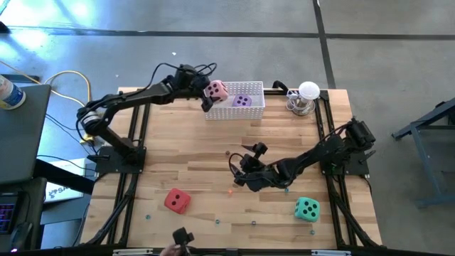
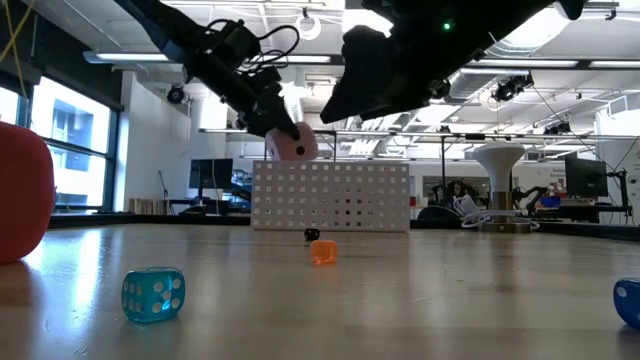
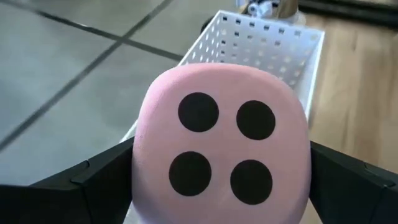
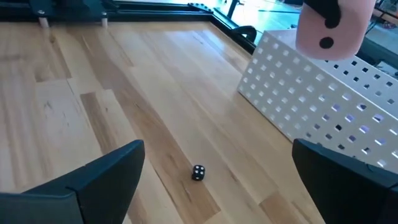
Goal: Pick & Place Dice
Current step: Put the large pink dice into the white bin
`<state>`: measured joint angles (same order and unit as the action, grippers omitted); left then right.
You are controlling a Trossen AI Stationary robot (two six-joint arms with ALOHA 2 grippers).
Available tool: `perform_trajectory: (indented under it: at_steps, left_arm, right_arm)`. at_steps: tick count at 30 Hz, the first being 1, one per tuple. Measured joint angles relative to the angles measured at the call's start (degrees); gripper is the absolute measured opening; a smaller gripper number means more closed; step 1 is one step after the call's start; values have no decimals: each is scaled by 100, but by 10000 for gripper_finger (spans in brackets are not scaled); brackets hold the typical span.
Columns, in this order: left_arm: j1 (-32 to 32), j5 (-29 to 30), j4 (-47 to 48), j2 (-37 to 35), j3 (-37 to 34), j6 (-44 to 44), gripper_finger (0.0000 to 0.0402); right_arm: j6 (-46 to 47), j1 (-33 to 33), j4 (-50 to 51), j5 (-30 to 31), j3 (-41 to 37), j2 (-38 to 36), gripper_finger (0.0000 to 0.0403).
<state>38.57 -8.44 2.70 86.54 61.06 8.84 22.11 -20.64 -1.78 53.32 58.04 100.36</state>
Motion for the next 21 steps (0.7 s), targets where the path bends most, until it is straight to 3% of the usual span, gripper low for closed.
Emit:
perform_trajectory:
  at_steps: [3,12,21]
  left_arm:
    - [0,128,61,50,0,436,383]
    - [-191,19,-69,44,0,240,385]
    - [-394,174,-53,44,-1,844,385]
  right_arm:
    - [4,2,18,-141,0,0,400]
    - [7,2,110,-145,1,0,400]
    - [11,2,120,-145,0,0,400]
